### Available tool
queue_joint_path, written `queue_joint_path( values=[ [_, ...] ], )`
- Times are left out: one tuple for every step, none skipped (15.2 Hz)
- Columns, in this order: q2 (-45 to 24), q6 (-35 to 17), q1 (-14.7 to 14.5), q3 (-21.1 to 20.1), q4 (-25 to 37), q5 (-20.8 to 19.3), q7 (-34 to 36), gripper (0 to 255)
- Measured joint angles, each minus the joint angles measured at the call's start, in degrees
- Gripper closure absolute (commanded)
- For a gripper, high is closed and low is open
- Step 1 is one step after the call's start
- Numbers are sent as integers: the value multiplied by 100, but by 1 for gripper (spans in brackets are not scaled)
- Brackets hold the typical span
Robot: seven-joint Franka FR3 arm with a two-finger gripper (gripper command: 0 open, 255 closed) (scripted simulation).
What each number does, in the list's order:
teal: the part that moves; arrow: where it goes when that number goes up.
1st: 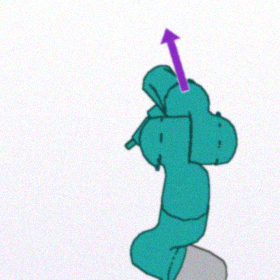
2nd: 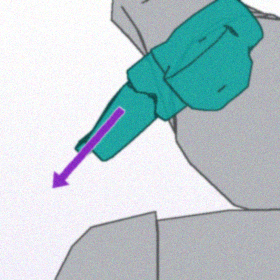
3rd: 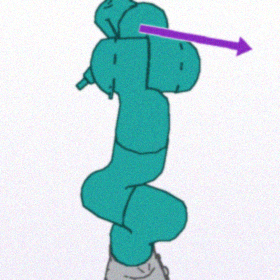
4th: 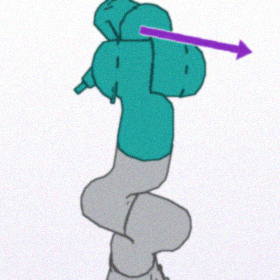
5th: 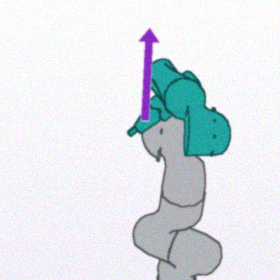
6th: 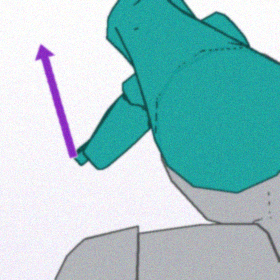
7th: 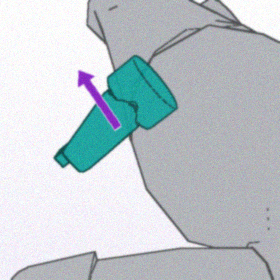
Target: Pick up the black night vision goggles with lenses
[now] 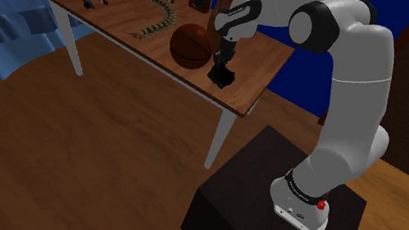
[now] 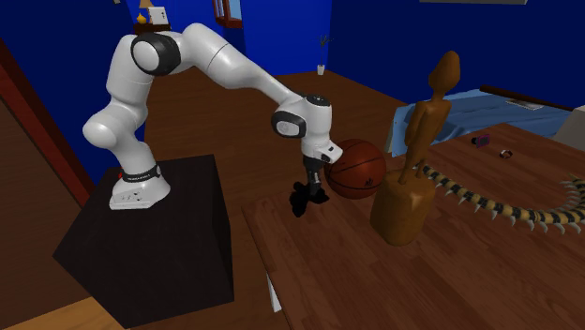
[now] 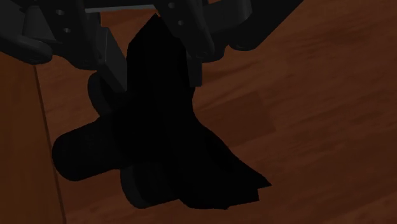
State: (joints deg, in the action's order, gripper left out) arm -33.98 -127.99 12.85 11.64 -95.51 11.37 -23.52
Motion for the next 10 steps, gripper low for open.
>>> queue_joint_path(
  values=[
    [40,58,-4,8,20,-12,10,255],
    [72,111,-8,15,41,-23,20,255],
    [118,153,-12,22,37,-34,25,255],
    [156,204,-20,28,51,-46,40,255],
    [205,259,-22,37,58,-58,44,255],
    [260,316,-29,45,60,-71,55,255],
    [290,376,-30,52,91,-82,62,255],
    [332,424,-44,56,98,-95,83,255],
    [379,496,-33,67,122,-107,72,255],
    [396,536,-34,72,147,-113,80,255]
  ],
)
